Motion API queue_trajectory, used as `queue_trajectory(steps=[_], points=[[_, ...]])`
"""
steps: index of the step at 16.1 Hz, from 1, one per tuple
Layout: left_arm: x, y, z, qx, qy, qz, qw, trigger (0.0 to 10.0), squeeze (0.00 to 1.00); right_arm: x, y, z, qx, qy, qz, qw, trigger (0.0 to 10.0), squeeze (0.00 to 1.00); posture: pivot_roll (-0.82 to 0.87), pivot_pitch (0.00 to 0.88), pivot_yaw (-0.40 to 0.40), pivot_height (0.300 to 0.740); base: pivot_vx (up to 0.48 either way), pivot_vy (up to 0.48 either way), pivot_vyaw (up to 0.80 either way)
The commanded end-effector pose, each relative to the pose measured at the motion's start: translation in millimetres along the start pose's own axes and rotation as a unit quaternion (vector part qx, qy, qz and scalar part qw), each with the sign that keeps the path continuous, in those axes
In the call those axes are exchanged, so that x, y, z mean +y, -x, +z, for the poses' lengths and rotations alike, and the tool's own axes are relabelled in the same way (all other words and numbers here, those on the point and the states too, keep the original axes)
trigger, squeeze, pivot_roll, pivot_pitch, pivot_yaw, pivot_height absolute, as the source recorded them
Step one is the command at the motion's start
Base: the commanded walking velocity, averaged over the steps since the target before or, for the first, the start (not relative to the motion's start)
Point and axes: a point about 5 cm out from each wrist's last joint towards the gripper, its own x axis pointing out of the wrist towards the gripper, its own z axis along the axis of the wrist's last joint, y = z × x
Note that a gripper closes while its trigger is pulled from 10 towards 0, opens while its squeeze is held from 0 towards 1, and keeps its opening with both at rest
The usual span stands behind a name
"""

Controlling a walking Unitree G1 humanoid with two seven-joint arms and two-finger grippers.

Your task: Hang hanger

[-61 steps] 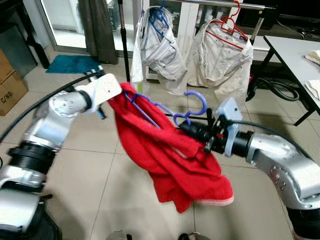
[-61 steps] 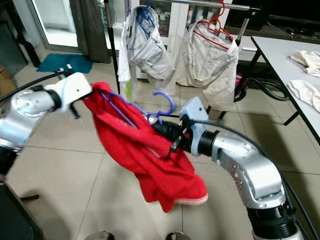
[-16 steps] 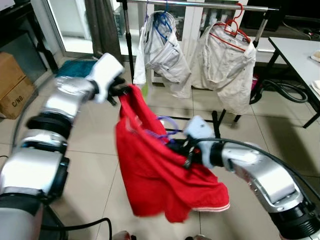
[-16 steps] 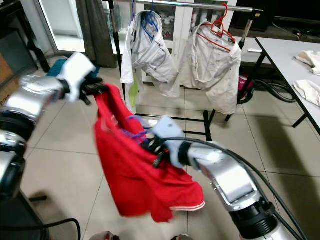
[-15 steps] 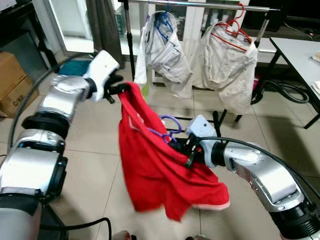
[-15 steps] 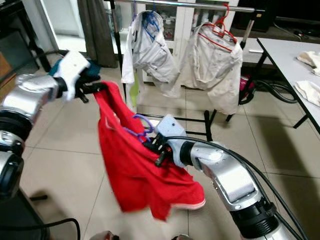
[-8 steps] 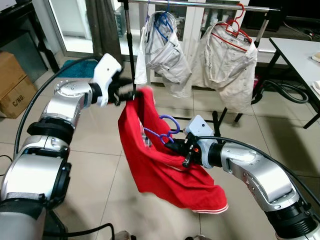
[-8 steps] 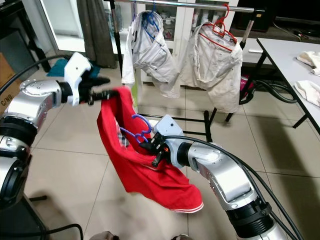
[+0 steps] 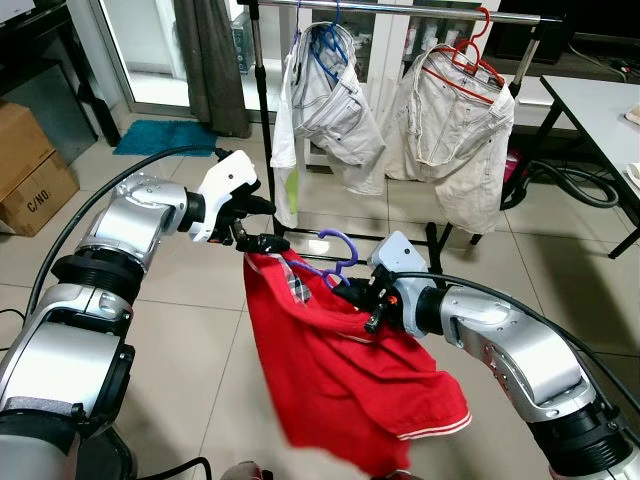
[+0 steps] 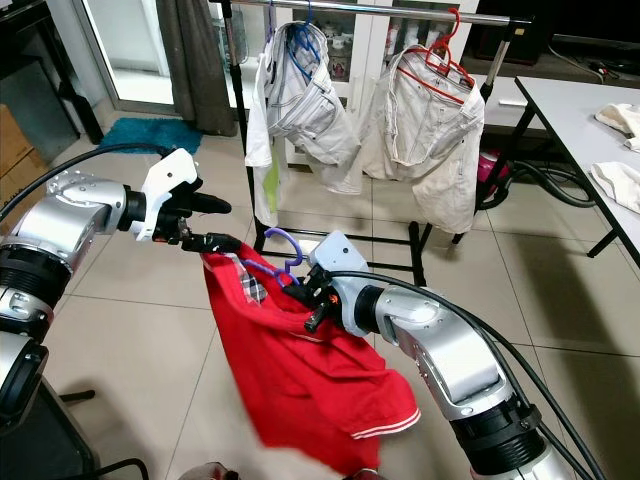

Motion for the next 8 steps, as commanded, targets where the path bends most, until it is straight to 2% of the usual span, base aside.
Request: queue_trajectory(steps=[1, 2, 3, 4, 5, 6, 8], points=[[3.5, 2.5, 11, -0.021, -0.009, 0.013, 1.000, 10.0, 1.00, -7.1, 5.5, 8, -0.018, -0.002, -0.023, 1.000, 0.0, 0.00, -0.09, 0.011, 0.034, 0.740, 0.000, 0.000, 0.00], [6.8, 3.1, 17, -0.051, -0.004, 0.035, 0.998, 10.0, 1.00, -9.8, 6.3, 8, -0.022, -0.008, -0.034, 0.999, 0.0, 0.00, -0.09, 0.012, 0.034, 0.740, 0.000, 0.000, 0.00], [15.5, 8.2, 31, -0.122, -0.010, 0.102, 0.987, 10.0, 1.00, -16.1, 7.5, 8, -0.031, -0.023, -0.063, 0.997, 0.0, 0.00, -0.09, 0.013, 0.033, 0.740, 0.000, 0.000, 0.00], [19.4, 12.3, 36, -0.157, -0.001, 0.134, 0.978, 10.0, 1.00, -19.4, 8.4, 8, -0.037, -0.032, -0.079, 0.996, 0.0, 0.00, -0.09, 0.013, 0.032, 0.740, 0.000, 0.000, 0.00], [22.8, 20.3, 41, -0.200, 0.000, 0.176, 0.964, 10.0, 1.00, -25.5, 10.3, 7, -0.050, -0.049, -0.113, 0.991, 0.0, 0.00, -0.09, 0.018, 0.029, 0.740, 0.000, 0.000, 0.00], [23.1, 23.5, 41, -0.209, -0.002, 0.190, 0.959, 10.0, 1.00, -28.1, 11.2, 6, -0.056, -0.056, -0.128, 0.989, 0.0, 0.00, -0.09, 0.019, 0.027, 0.740, 0.000, 0.000, 0.00], [18.5, 34.1, 17, -0.217, 0.032, 0.296, 0.930, 10.0, 1.00, -42.3, 16.3, -3, -0.089, -0.103, -0.234, 0.963, 0.0, 0.00, -0.09, 0.030, 0.018, 0.740, 0.000, 0.000, 0.00]])
